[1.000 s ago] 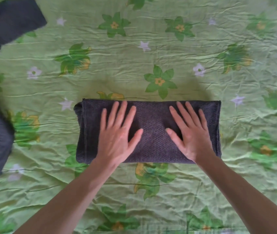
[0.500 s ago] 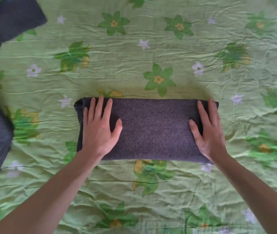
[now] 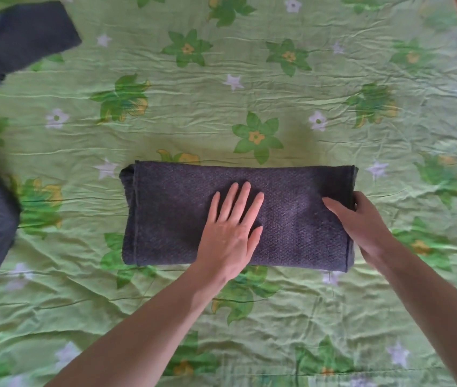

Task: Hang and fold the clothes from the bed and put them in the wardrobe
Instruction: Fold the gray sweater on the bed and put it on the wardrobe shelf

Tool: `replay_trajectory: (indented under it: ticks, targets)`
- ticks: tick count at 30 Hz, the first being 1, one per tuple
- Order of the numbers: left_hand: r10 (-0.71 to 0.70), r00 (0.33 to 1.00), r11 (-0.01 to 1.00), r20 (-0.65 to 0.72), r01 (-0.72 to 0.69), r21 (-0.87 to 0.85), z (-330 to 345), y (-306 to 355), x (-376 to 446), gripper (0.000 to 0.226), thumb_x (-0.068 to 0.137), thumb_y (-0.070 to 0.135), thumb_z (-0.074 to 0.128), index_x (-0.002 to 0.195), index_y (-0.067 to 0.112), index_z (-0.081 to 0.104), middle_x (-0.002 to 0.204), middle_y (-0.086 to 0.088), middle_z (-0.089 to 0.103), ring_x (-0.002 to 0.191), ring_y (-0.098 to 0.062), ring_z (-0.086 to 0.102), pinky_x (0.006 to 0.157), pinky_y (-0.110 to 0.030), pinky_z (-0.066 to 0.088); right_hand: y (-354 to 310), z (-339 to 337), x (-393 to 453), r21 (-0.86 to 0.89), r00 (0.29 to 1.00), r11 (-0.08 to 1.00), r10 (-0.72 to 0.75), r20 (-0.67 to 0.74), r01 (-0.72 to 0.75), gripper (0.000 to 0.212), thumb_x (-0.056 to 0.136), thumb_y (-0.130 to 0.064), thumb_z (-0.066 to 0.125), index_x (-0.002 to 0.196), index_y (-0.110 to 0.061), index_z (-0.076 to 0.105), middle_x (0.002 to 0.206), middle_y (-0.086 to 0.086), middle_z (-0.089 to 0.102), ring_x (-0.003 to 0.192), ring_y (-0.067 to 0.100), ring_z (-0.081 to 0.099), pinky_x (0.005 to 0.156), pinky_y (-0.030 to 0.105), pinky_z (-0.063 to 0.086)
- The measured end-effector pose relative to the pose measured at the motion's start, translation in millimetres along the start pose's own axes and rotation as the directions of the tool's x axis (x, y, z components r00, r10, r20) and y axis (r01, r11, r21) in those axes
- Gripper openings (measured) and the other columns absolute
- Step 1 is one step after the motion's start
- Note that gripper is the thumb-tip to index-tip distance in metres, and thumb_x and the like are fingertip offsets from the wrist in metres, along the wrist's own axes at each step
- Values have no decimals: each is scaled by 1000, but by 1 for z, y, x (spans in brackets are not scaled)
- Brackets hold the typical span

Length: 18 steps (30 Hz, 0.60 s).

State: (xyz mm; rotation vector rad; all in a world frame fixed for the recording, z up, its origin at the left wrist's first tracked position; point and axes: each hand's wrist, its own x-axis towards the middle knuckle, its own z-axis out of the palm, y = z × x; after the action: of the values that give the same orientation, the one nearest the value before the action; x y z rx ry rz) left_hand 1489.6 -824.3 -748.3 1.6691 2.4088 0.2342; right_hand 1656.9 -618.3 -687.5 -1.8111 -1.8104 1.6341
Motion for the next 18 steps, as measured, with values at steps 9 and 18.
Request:
replay_trajectory:
  ticks: [9, 18]
  targets:
    - [-326, 945, 369, 30, 156, -916, -99, 10, -16, 43, 111, 34, 40, 143, 17, 63, 127, 5, 72, 119, -1, 62, 101, -22, 49, -93, 60, -120, -355, 864, 831, -492, -109, 429, 26, 96, -45, 66, 113, -32, 52, 86, -28, 61, 74, -7, 64, 58, 10, 45]
    - [-673, 720, 51, 169, 273, -961, -131, -47, -41, 13, 107, 31, 60, 106, 18, 61, 86, 11, 71, 77, 2, 67, 66, -12, 49, -102, 151, -165, -197, 750, 779, -451, 485, 595, 44, 111, -27, 38, 154, -33, 48, 159, -26, 41, 144, -17, 29, 122, 18, 28]
